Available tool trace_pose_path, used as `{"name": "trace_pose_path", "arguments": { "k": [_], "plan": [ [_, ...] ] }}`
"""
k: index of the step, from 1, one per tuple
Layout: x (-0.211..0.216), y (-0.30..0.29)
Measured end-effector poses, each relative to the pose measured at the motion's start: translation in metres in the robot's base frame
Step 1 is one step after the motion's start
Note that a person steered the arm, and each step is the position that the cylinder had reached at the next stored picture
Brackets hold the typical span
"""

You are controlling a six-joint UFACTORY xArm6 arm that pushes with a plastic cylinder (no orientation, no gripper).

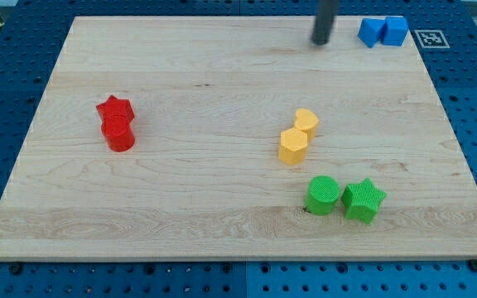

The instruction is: Push yellow hexagon to blue triangle

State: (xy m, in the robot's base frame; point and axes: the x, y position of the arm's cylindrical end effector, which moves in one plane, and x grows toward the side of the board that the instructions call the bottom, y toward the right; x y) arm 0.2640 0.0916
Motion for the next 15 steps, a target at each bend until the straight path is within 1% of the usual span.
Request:
{"name": "trace_pose_path", "arguments": {
  "k": [2, 3, 4, 6, 7, 8, 9, 10, 13, 14, 15],
  "plan": [
    [0.039, -0.206],
    [0.042, -0.223],
    [0.071, -0.202],
    [0.204, -0.171],
    [0.263, -0.124],
    [0.275, -0.076],
    [0.269, -0.077],
    [0.249, -0.069],
    [0.219, 0.013],
    [0.203, 0.013],
    [0.195, 0.029]
  ]
}}
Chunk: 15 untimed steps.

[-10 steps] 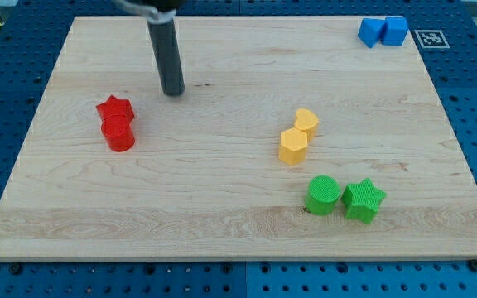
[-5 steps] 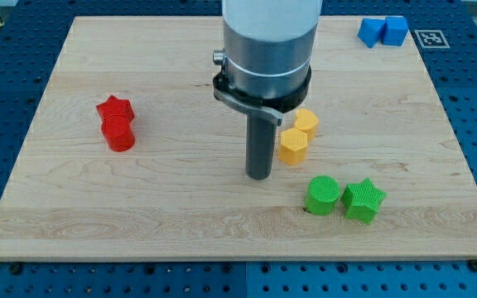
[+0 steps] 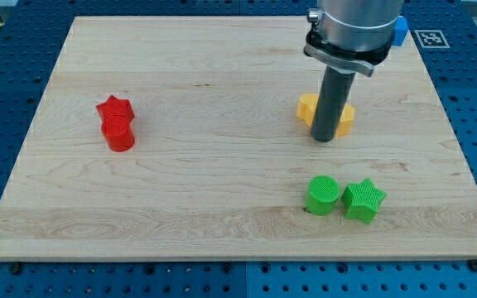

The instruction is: Push yellow hexagon to blue triangle

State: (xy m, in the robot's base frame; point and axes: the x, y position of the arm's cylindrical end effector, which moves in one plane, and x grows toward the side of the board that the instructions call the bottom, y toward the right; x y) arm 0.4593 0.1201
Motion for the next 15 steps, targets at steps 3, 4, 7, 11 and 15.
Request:
{"name": "trace_pose_path", "arguments": {
  "k": [3, 4, 7, 11, 15],
  "plan": [
    [-0.012, 0.051],
    [-0.012, 0.031],
    [-0.042, 0.025],
    [-0.106, 0.025],
    [-0.167, -0.013]
  ]
}}
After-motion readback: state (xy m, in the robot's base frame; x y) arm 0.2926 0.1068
